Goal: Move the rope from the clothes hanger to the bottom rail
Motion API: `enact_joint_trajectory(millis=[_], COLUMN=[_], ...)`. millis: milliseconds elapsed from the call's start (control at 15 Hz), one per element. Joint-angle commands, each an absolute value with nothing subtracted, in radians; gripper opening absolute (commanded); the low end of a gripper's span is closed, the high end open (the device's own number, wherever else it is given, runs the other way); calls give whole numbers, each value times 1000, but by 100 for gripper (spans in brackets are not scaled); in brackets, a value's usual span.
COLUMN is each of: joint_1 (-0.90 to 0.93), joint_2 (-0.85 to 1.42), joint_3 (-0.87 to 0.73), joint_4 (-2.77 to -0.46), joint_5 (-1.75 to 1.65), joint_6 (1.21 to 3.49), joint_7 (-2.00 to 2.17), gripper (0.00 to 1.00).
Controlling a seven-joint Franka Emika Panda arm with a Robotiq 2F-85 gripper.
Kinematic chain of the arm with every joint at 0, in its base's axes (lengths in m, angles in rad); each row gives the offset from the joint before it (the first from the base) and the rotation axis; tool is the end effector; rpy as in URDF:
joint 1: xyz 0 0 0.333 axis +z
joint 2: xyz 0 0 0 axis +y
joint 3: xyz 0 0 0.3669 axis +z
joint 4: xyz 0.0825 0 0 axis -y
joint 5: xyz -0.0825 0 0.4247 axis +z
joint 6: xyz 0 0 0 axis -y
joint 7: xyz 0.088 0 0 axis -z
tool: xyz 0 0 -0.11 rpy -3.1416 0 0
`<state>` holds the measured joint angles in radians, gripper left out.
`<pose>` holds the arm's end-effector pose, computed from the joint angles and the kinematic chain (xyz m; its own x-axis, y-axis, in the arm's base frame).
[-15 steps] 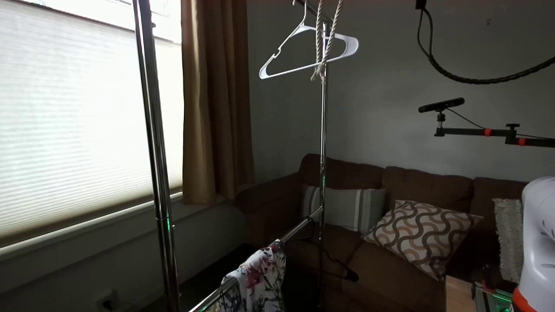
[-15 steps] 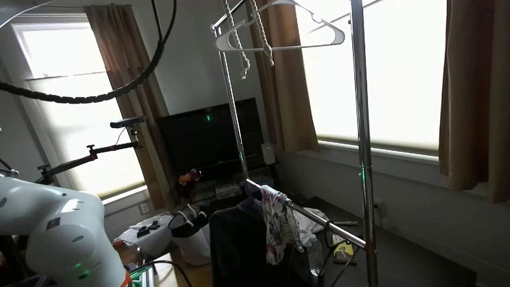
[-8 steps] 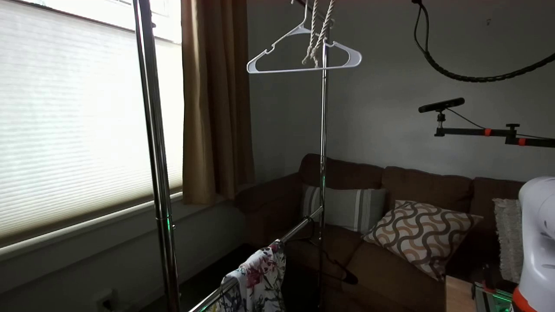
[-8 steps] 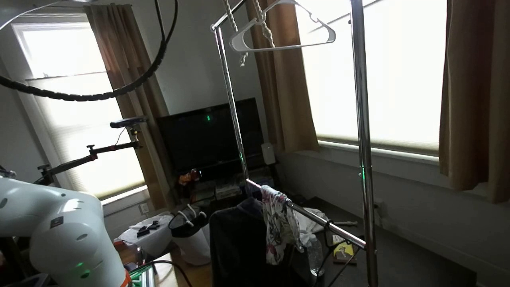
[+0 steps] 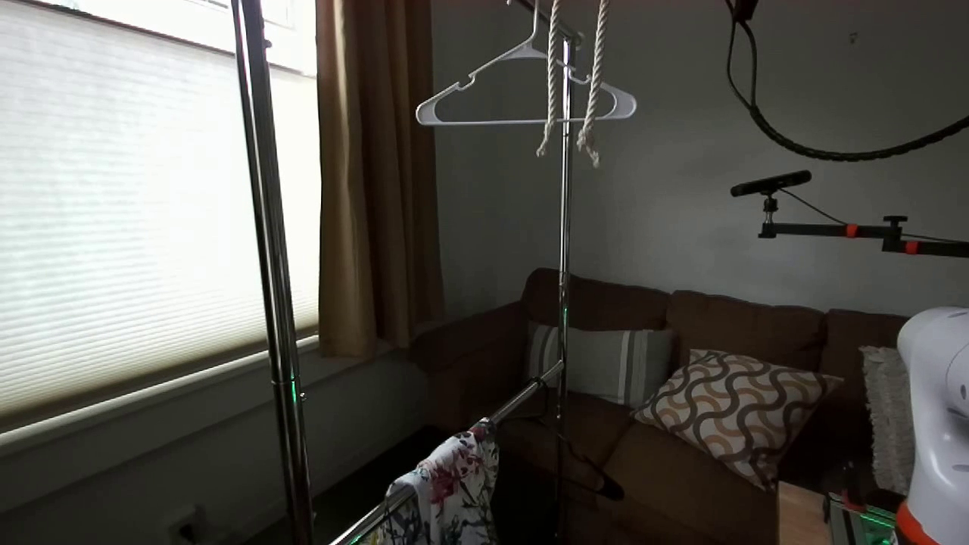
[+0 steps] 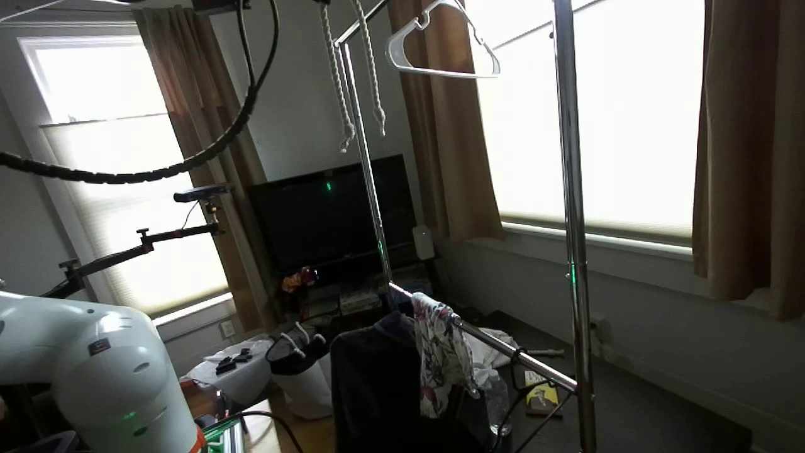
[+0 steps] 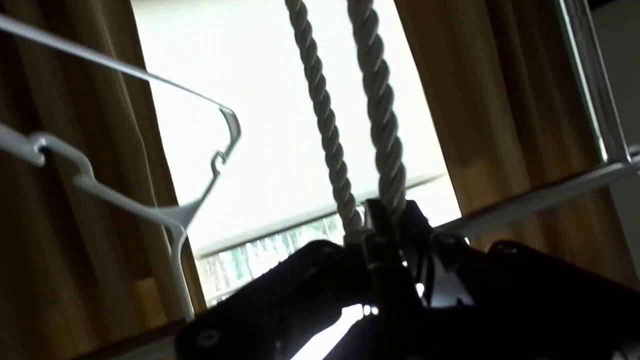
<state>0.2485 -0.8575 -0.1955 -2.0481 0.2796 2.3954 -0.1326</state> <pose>0.2877 -0.0481 0.9043 0.3830 -0.1650 0.9089 0.2611 -0.9244 -0.2779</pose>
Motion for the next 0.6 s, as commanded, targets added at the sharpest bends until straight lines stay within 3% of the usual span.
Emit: enact_joint_trajectory(millis=[0, 533], joint_1=[163, 28], joint_2=[-831, -577], joint_3=[-153, -55], joint_4=[-2177, -2286], joint_5=[238, 99], joint_6=[2362, 2344], joint_7=[-133, -67], gripper=[3, 3])
